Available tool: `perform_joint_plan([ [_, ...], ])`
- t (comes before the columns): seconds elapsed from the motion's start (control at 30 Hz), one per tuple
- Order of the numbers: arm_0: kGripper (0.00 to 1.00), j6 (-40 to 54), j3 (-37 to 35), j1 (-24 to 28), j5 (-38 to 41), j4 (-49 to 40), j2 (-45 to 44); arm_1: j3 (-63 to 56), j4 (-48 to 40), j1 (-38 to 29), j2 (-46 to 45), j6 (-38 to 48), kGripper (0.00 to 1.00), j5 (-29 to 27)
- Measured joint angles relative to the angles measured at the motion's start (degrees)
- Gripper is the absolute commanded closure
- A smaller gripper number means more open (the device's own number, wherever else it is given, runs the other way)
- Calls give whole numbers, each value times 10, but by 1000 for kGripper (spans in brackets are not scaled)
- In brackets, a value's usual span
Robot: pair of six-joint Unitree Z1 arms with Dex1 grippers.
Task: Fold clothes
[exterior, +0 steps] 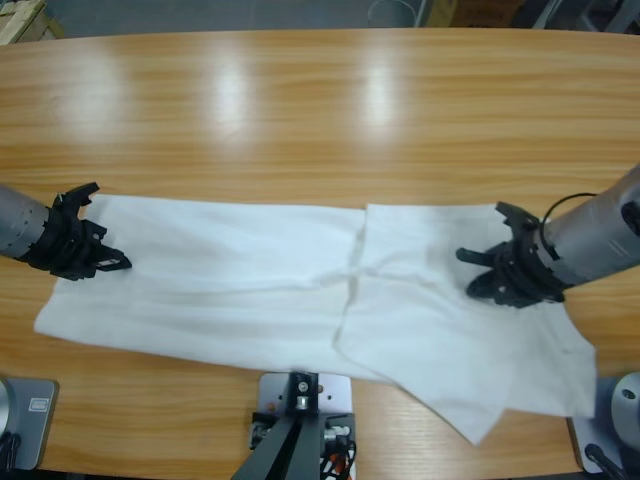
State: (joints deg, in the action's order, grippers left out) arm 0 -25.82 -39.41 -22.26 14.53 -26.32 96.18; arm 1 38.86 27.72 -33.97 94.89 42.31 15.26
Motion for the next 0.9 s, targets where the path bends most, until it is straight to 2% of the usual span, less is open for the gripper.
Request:
perform_joint_plan([
  [0.27, 1000, 0, 0, -4, 0, 0, 0, 41, 71, 56, -5, -24, 1000, -59],
  [0.5, 1000, 0, 0, -5, 0, 0, 0, 90, 67, 99, 15, -152, 1000, -80],
  [0.57, 1000, -2, 0, -5, 0, 0, 0, 110, 75, 112, 14, -159, 1000, -65],
  [0.67, 1000, -4, 0, -5, 0, 0, 0, 135, 81, 105, -4, -152, 1000, -9],
  [0.77, 1000, -5, 0, -5, 0, 0, 0, 143, 77, 60, -16, -135, 1000, 37],
  [0.9, 1000, -6, 0, -5, 0, 0, 0, 144, 45, 3, -12, -106, 1000, 60],
])
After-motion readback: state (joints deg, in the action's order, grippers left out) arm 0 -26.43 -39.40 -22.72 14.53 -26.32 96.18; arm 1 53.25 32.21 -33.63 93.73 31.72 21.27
